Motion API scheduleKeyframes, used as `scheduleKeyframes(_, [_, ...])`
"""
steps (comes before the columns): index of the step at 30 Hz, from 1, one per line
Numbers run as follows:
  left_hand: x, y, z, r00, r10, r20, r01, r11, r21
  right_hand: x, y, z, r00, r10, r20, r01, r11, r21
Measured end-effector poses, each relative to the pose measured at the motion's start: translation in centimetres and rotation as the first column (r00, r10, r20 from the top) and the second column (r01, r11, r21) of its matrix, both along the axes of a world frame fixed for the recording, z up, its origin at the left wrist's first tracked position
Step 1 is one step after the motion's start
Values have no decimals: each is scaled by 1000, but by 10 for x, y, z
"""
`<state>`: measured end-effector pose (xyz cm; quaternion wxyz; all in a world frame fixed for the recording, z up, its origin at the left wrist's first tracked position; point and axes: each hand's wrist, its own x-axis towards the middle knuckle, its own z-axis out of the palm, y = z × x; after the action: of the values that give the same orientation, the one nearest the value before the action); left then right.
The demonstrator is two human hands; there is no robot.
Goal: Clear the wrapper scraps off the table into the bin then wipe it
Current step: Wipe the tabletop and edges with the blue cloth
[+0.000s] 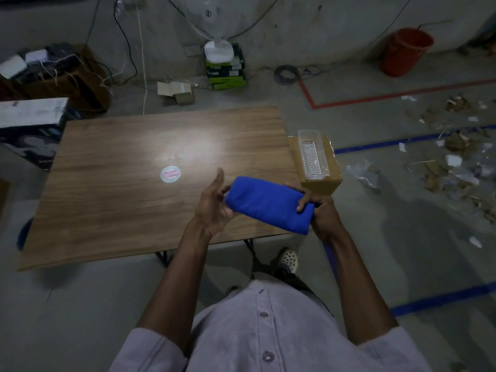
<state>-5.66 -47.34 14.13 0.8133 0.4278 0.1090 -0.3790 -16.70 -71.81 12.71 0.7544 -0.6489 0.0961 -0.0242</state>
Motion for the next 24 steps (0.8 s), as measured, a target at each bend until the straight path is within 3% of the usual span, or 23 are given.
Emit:
scheduleKeyframes(4, [3, -16, -18, 991, -27, 132, -26, 924, 382, -9, -9, -15, 993, 57, -105, -83, 964, -254])
scheduleKeyframes(7, [5, -25, -40, 990, -49, 129, -30, 835, 550, -21, -11, -34, 925, 222, -308, -314, 903, -292])
scheduleKeyframes(10, [-3, -31, -55, 987, -94, 130, -7, 784, 621, -38, -8, -45, 878, 262, -401, -393, 873, -289])
scheduleKeyframes(13, [4, -41, -61, 979, -117, 165, -10, 787, 617, -48, -7, -48, 912, 182, -368, -306, 899, -314])
scheduleKeyframes(17, [39, -69, -52, 949, -101, 298, -69, 858, 509, -36, -13, -47, 961, 75, -266, -149, 951, -270])
scheduleKeyframes(19, [50, -78, -56, 943, -139, 302, -57, 828, 558, -27, -16, -50, 956, 72, -284, -156, 946, -283])
scheduleKeyframes(21, [50, -76, -76, 916, -239, 322, -45, 736, 676, -21, -16, -62, 930, 22, -366, -198, 870, -452])
scheduleKeyframes(24, [36, -61, -122, 754, -586, 297, -76, 371, 926, -7, -9, -84, 944, -80, -320, -153, 754, -638])
